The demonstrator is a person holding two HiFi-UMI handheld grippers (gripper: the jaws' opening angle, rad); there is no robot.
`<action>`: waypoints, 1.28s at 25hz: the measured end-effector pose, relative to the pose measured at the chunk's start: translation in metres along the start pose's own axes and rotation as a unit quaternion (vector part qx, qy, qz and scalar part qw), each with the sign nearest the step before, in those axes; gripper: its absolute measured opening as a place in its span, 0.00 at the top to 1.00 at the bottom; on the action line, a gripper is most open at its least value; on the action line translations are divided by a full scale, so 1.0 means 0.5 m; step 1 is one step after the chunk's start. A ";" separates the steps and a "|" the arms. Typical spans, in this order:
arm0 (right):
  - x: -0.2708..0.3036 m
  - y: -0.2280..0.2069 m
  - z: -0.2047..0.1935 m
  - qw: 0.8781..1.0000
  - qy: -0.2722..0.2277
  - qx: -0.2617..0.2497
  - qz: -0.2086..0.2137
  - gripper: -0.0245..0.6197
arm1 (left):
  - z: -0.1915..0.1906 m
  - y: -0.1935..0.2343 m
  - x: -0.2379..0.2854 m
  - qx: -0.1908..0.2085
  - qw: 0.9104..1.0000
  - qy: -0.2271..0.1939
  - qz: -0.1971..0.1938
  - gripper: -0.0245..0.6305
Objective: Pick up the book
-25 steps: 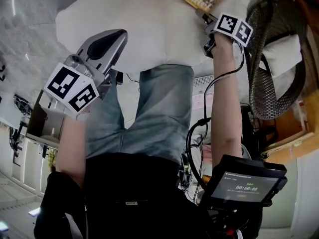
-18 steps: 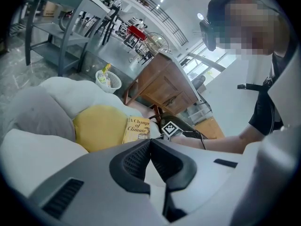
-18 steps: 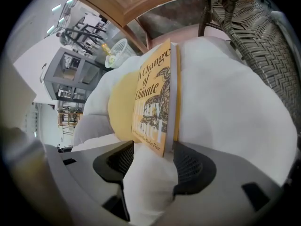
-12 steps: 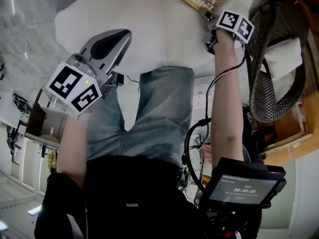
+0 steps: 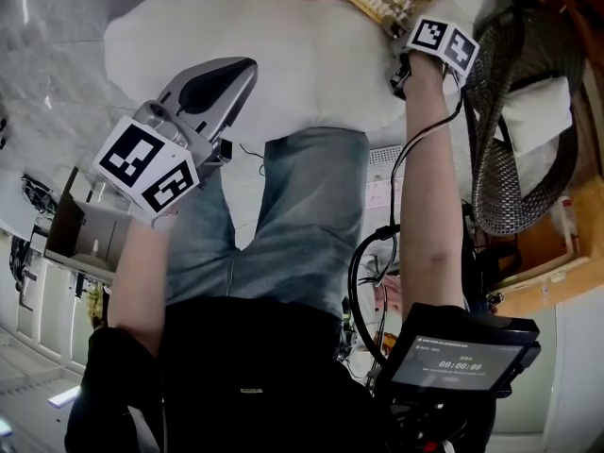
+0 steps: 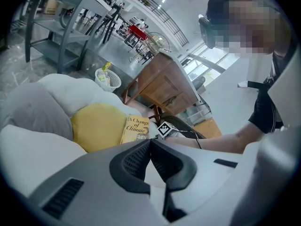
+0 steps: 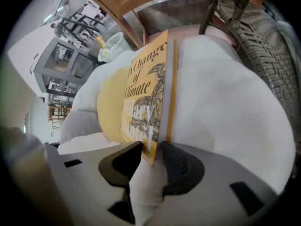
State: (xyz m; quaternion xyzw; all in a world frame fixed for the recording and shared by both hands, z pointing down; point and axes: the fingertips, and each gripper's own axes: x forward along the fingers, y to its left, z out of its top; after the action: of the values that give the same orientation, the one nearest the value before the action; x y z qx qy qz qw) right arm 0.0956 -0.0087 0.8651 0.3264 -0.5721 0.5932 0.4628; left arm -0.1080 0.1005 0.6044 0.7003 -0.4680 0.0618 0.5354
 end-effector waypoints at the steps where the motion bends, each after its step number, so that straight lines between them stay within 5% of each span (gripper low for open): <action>1: -0.002 -0.002 0.002 1.000 -0.004 -0.006 -0.006 0.72 | 0.000 -0.001 0.001 -0.001 1.000 -0.001 0.000 0.94; 9: -0.034 -0.010 0.013 0.998 -0.058 -0.031 -0.016 0.85 | -0.011 -0.005 0.005 -0.001 1.000 0.009 -0.004 0.94; 16: -0.066 -0.017 0.026 0.989 -0.092 -0.096 -0.071 0.87 | -0.011 0.000 0.009 0.002 1.000 0.012 -0.004 0.94; 25: -0.116 0.010 0.043 0.955 -0.110 -0.238 -0.138 0.89 | -0.017 0.009 0.014 0.001 1.000 0.011 -0.006 0.94; 32: -0.131 0.050 0.034 0.916 -0.117 -0.340 -0.179 0.90 | -0.019 0.006 0.021 -0.002 1.000 0.008 -0.011 0.94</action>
State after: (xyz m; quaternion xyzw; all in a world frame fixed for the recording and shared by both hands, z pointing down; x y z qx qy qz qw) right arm 0.0934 -0.0348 0.7976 0.3135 -0.7212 0.2277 0.5742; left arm -0.1004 0.1018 0.6165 0.7039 -0.4560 0.0604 0.5413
